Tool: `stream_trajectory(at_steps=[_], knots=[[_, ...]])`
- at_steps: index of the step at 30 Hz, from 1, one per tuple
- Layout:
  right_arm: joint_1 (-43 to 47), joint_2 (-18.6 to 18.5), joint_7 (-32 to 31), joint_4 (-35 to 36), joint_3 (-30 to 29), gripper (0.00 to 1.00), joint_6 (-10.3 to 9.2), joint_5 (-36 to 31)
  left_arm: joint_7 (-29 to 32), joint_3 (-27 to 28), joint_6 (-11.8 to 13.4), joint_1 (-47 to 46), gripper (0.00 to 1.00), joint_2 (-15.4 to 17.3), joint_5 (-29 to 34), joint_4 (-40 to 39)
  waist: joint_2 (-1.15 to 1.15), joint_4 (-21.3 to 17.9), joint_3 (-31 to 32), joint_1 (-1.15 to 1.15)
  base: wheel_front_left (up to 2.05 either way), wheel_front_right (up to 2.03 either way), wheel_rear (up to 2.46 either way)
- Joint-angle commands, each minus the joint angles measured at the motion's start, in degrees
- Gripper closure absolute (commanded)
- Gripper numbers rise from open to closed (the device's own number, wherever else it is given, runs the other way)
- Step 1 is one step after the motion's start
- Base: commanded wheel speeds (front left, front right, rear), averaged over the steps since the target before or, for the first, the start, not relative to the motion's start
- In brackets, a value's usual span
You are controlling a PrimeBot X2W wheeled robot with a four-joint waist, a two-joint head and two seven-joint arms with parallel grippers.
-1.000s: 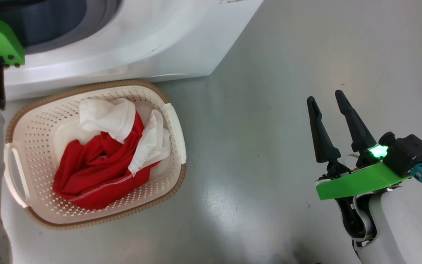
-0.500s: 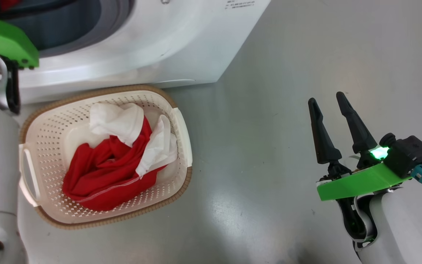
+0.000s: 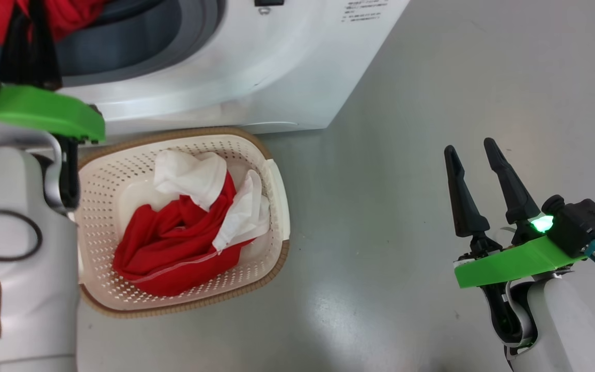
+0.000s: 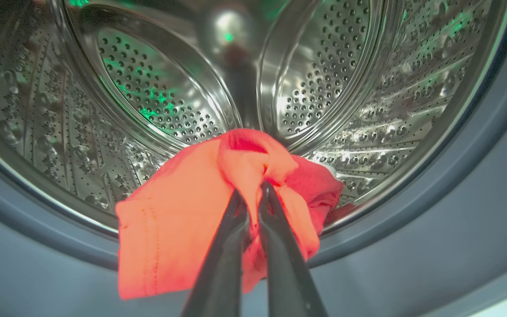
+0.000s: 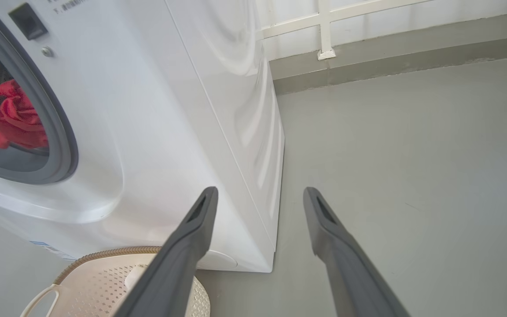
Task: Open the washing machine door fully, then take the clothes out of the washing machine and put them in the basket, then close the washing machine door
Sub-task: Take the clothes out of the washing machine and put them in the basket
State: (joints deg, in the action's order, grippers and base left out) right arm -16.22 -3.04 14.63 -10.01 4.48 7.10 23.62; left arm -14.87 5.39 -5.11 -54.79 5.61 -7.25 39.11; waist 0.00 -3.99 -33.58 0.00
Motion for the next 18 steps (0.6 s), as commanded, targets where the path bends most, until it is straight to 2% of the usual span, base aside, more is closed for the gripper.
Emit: stream_trajectory(at_steps=[1,9,18], knots=[[1.74,0.16,0.37,1.22,1.04,0.0,0.39,-0.63,-0.13,1.77,-0.59,2.98,1.0,1.4,-0.09,-3.77,0.0,0.71,0.64,0.0,0.0,0.0,0.0],[2.57,0.16,0.37,1.19,0.32,0.0,0.39,-1.08,-0.13,3.69,-1.55,10.91,1.0,-1.42,0.43,-13.25,0.0,1.96,1.96,0.0,0.0,0.0,0.0],[3.19,0.16,0.37,1.27,-0.49,0.0,0.39,-1.46,-0.13,5.04,-2.06,18.33,1.0,-2.57,-0.77,-21.37,0.0,2.86,2.84,0.0,0.0,0.0,0.0]])
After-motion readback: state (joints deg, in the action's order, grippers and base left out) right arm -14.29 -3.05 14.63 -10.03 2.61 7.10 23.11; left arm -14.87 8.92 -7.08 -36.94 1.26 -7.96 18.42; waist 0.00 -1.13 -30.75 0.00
